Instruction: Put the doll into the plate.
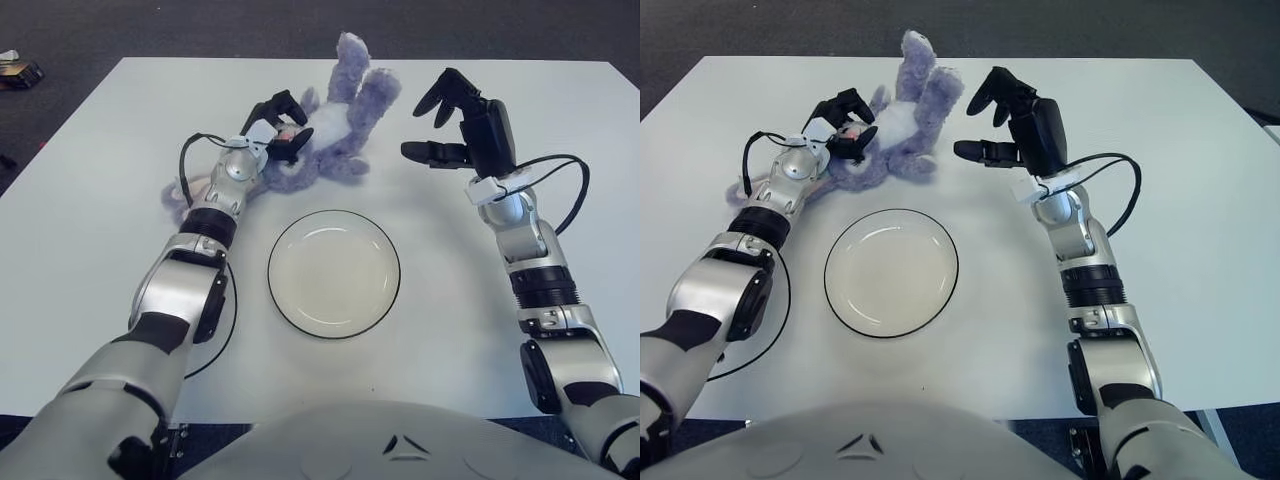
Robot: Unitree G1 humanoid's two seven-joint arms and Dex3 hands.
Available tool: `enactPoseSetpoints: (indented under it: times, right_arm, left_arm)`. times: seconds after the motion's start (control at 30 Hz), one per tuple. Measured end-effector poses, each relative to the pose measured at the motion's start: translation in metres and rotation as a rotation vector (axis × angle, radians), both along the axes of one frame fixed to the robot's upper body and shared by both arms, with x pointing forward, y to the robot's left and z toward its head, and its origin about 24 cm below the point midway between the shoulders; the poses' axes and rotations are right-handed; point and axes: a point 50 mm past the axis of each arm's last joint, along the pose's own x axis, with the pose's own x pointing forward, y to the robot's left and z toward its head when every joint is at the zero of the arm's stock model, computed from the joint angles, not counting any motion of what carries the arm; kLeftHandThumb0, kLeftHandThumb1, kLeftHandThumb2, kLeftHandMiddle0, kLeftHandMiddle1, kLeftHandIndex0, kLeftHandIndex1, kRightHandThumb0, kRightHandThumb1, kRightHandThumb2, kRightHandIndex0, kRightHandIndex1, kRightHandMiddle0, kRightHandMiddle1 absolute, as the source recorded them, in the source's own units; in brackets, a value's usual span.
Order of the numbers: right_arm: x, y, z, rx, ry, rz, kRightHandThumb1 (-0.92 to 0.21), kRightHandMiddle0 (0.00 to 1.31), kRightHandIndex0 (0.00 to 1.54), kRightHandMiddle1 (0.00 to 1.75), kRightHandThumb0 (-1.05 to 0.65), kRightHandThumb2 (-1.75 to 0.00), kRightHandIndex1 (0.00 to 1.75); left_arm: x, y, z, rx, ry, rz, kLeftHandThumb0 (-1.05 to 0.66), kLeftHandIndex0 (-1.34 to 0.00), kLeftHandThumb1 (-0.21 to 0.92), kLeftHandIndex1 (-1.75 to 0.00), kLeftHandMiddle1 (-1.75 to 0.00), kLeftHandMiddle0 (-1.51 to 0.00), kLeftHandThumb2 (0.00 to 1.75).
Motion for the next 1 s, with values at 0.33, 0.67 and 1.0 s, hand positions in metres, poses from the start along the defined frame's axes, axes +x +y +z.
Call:
enactPoseSetpoints:
  times: [0.33, 0.67, 1.0]
  right_arm:
    - [0.004, 0.009, 0.009, -0.025, -0.066, 0.011, -0.92, 0.43, 0.58, 1.51, -0.36, -0.3, 1.64]
    - [0.006, 0.027, 0.025, -0.106, -0.134, 0.076, -0.92, 0.41, 0.55, 1.53, -0.35, -0.32, 1.63]
    - [0.014, 0.03, 0.022, -0.238, -0.016, 0.031, -0.92, 0.23, 0.48, 1.52, -0.02, -0.34, 1.44]
  left_arm:
    - [-0.001, -0.003, -0.001, 0.002, -0.007, -0.019, 0.18, -0.57, 0.43, -1.75, -1.75, -0.78, 0.96]
    - [-0.002, -0.009, 0.0, 0.004, -0.021, -0.043, 0.17, -0.58, 0.41, -1.75, -1.75, -0.79, 0.99]
    - [-0.003, -0.015, 0.005, 0.0, -0.044, -0.066, 0.16, -0.58, 0.4, -1.75, -1.75, -0.79, 1.0]
